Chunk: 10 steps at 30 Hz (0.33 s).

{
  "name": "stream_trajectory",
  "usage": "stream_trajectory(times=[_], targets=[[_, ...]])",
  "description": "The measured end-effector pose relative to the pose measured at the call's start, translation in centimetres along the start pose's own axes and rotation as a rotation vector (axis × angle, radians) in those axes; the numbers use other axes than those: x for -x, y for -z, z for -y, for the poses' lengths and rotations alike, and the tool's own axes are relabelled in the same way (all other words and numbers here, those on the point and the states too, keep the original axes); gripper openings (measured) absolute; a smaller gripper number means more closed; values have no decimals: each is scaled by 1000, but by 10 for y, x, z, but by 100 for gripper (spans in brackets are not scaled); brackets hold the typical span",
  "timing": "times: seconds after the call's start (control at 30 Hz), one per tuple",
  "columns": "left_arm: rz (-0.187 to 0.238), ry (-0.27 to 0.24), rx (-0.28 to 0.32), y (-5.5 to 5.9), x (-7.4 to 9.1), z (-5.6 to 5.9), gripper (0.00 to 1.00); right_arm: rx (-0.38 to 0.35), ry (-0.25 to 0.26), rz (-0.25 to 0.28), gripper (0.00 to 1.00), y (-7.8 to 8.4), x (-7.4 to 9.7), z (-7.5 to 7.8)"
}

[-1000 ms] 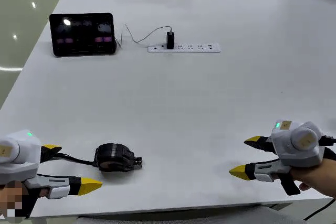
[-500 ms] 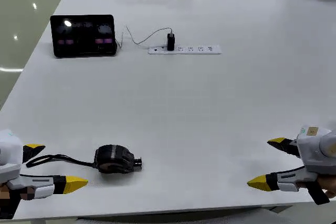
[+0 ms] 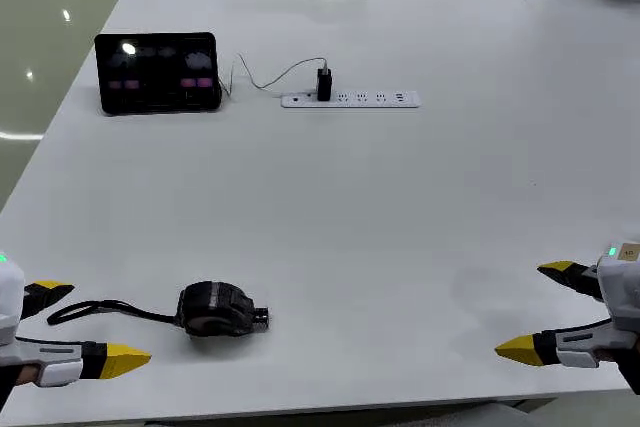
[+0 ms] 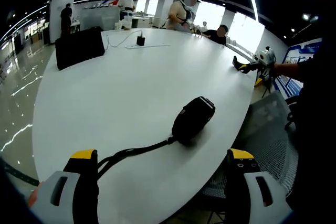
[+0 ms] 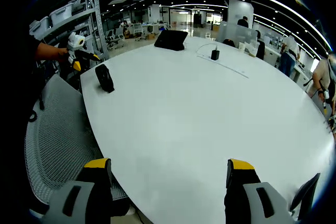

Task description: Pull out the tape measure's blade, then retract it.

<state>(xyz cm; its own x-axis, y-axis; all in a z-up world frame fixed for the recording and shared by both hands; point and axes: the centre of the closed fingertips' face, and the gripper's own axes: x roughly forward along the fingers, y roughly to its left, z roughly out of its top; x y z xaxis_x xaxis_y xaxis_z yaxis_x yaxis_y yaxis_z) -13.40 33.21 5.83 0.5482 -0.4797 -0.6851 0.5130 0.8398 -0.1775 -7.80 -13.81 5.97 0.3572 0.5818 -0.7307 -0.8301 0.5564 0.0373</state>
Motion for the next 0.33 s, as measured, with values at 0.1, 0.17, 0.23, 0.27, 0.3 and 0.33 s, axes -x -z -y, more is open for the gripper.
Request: stream_trajectory(times=[0.1, 0.17, 0.23, 0.27, 0.3, 0.33], targets=[[-8, -3, -2, 2, 0, -2, 99, -7, 2, 1, 91, 2, 1, 2], [-12, -10, -6, 3, 0, -3, 99, -5, 2, -2, 92, 4, 1, 2], [-13, -9, -2, 3, 0, -3, 99, 3, -1, -8, 92, 5, 1, 2], [-13, -10, -1, 4, 0, -3, 99, 7, -2, -10, 92, 5, 1, 2], [-15, -10, -2, 4, 0, -3, 99, 11, -3, -14, 92, 6, 0, 2], [-15, -10, -3, 4, 0, -4, 99, 12, -3, -16, 92, 6, 0, 2]])
